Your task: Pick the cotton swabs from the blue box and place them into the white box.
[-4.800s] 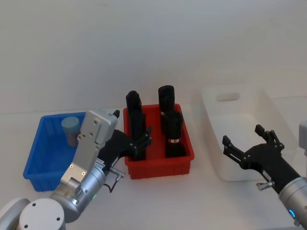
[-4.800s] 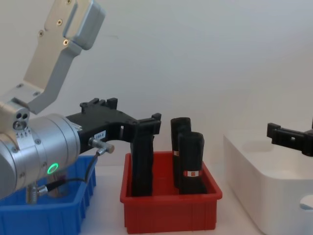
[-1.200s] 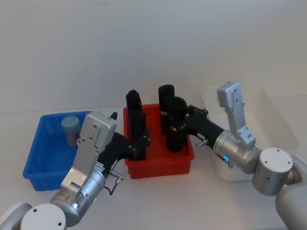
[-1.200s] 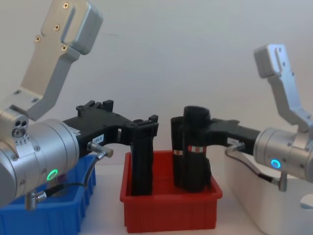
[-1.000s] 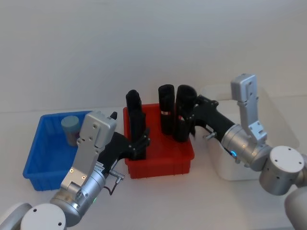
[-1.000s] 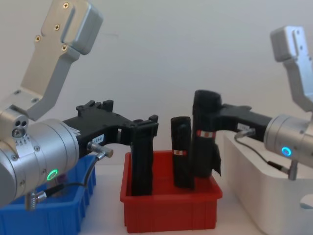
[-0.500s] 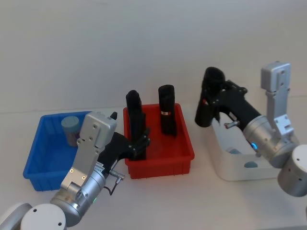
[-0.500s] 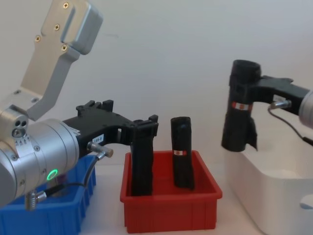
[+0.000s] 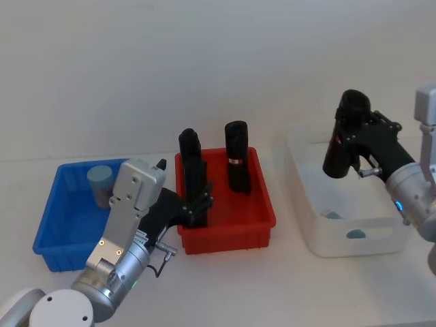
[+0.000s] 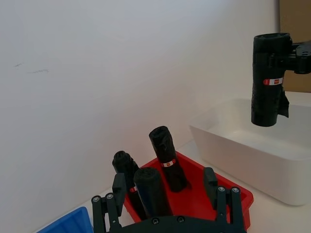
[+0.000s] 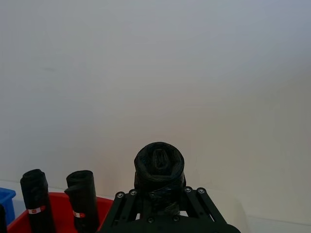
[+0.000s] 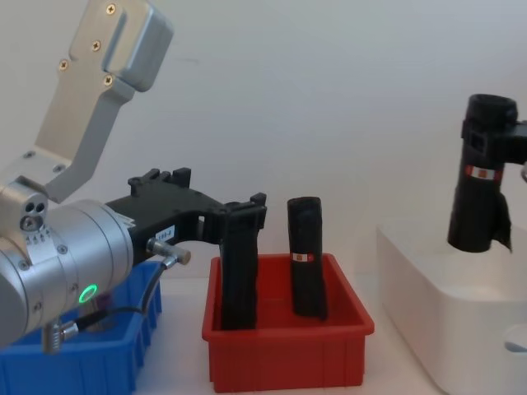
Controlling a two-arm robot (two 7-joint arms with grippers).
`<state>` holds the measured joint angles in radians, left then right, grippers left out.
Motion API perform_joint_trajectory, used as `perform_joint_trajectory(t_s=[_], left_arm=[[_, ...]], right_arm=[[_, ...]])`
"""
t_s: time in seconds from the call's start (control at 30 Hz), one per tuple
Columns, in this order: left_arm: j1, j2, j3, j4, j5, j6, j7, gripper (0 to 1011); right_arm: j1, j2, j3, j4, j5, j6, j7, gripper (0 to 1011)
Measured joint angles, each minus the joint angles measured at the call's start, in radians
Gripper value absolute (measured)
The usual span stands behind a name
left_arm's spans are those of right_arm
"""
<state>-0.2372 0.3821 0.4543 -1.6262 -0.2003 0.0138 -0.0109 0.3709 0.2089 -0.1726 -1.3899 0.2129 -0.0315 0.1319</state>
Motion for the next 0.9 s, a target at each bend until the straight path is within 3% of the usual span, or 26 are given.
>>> perform_joint_trajectory(t_s=[0.2,0.43,0.47,0.77,0.9], left_arm=[[0.000,0.000,0.000,0.000,0.000,0.000,0.000,1004],[0.000,0.000,0.000,0.000,0.000,0.000,0.000,1004],[0.000,0.000,0.000,0.000,0.000,0.000,0.000,1004],[0.000,0.000,0.000,0.000,0.000,0.000,0.000,1004],[0.000,0.000,0.000,0.000,0.000,0.000,0.000,1004]], right_arm=[[-0.015,0.014,0.014,-0.019,0.002,0.028,-0.028,360],[-0.022,0.021,0.023,-0.024,0.003,0.041,-0.041,550],[-0.022,0.022,0.024,-0.025,0.003,0.043,-0.042,618],[-0.028,0.027,0.031,-0.030,0.004,0.048,-0.049,900],[-0.029,0.028,0.032,-0.031,0.004,0.048,-0.051,977]])
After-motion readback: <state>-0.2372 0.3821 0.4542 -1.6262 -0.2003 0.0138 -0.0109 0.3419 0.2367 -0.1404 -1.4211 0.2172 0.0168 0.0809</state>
